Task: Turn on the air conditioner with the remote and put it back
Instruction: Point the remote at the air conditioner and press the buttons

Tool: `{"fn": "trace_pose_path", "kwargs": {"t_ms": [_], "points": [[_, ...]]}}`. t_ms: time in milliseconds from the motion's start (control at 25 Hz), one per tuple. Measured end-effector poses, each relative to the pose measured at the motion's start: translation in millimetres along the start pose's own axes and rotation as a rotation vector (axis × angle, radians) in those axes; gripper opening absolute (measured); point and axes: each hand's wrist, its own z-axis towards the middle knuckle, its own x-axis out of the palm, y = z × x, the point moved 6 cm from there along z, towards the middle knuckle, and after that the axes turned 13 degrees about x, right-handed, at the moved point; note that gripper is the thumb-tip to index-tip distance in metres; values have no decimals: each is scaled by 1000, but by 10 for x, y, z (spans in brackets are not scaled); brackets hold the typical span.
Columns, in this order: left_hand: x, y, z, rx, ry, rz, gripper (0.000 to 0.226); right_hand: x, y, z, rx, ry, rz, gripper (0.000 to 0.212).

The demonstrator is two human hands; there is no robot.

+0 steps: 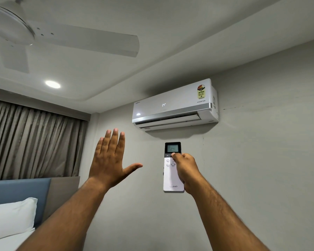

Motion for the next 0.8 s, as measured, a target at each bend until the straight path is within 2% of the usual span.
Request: {"fn": "trace_pose_path", "kwargs": {"t_ms": [480, 800], "points": [[29, 18, -1, -18, 10, 13, 115, 18, 70, 30, -67, 26, 28, 16], [36, 10, -13, -18, 10, -6, 114, 94, 27, 40, -58, 111, 108, 17]]}}
